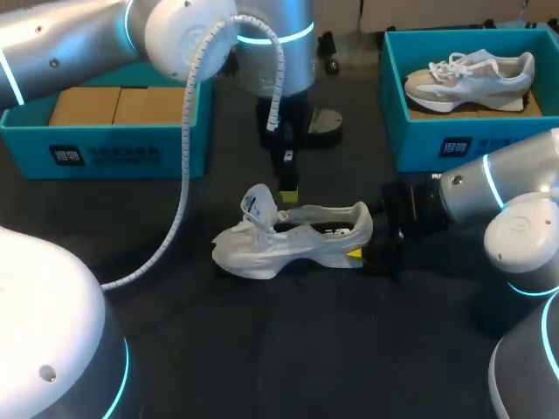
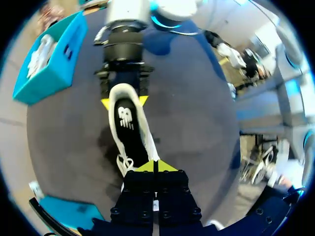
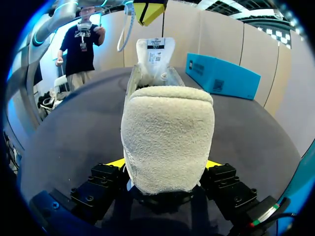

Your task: Take the shoe out of the shoebox, open the shoe tongue, remove and reinsert the insole, then place the shoe into the shoebox

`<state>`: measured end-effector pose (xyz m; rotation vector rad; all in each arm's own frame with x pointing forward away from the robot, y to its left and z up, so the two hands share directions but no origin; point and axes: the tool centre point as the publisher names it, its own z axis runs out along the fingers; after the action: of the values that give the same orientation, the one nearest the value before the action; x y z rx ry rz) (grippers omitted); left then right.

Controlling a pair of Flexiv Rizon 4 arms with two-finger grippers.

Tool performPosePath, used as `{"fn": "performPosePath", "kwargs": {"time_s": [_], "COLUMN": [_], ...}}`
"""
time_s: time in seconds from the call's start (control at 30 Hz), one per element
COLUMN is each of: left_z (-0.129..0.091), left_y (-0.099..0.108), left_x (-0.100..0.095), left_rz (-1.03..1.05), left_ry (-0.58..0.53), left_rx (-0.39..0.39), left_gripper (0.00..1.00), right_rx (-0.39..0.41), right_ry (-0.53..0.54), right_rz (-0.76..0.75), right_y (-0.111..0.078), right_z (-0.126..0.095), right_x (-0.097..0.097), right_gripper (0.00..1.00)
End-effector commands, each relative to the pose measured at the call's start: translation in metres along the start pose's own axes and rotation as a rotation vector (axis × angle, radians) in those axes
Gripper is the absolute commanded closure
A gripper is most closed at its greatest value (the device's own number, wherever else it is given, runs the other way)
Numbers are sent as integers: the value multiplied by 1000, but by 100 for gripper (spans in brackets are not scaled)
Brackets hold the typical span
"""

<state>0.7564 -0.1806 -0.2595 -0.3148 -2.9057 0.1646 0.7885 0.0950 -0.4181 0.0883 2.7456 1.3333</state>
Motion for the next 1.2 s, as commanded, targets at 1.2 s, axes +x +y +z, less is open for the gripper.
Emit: {"fn": "performPosePath", "kwargs": {"time_s": [1.2], "left_z": [78], "left_y": [-52], "left_x": [-36], "left_rz": [-81], "left_ry": [7], "left_rx": [43], "left_gripper": [100], "right_rx": [5], "right_ry": [-3], "right_rz": [0], "right_y": [0], "right_z": [6], "right_x": [-1], "right_gripper": [100]}}
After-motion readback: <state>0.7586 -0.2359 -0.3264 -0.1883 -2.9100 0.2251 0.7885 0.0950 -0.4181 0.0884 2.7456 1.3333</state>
